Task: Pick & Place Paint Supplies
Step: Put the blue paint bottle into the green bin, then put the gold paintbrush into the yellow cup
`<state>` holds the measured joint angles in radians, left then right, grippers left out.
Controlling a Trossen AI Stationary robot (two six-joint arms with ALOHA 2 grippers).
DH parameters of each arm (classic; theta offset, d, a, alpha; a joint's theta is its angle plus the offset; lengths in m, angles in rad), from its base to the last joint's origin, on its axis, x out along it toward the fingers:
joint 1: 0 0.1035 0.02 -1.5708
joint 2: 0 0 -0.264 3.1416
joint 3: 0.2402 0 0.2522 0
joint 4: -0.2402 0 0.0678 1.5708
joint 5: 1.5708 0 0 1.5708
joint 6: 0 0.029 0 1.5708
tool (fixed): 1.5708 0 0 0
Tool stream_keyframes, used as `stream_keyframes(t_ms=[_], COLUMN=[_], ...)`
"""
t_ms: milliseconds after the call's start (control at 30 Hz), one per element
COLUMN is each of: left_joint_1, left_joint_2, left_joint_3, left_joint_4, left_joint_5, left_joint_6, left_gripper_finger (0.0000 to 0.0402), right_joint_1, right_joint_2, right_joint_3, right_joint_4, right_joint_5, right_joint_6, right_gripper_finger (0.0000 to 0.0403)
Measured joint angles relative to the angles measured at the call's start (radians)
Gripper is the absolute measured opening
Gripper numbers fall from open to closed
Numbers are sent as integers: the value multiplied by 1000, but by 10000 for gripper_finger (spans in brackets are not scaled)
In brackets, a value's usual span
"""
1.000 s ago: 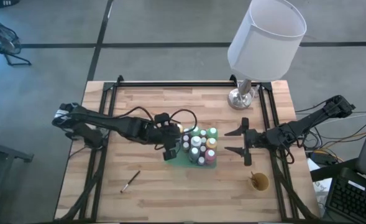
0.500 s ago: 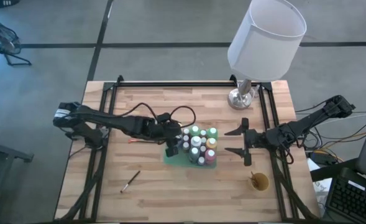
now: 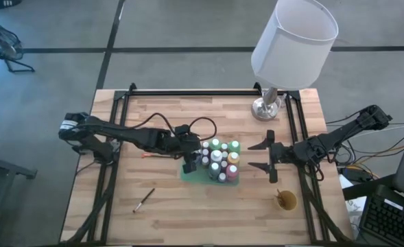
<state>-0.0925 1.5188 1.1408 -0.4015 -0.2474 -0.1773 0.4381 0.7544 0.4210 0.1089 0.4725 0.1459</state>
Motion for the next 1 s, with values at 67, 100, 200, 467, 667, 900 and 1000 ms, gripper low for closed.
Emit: stream_keyframes(t_ms=[67,100,200,467,667,900,1000], left_joint_1=[0,1,2,2,1,0,0], left_joint_2=[0,0,0,-17,-69,-175,-233], left_joint_3=[0,0,0,11,77,155,155], left_joint_4=[0,-1,-2,-10,-144,-346,-410], left_joint_5=[0,0,5,18,47,46,39], left_joint_6=[3,9,21,9,11,18,26], left_gripper_finger=[139,144,161,200,215,213,213], right_joint_1=[0,0,0,0,0,0,0], right_joint_2=[0,0,0,0,0,0,0], right_joint_3=[-1,-1,-1,-1,-1,-1,-1], right_joint_4=[0,0,0,0,0,-1,-1], right_joint_5=[0,0,0,0,0,0,0], right_joint_6=[0,0,0,0,0,0,0], right_gripper_finger=[262,259,252,246,264,285,293])
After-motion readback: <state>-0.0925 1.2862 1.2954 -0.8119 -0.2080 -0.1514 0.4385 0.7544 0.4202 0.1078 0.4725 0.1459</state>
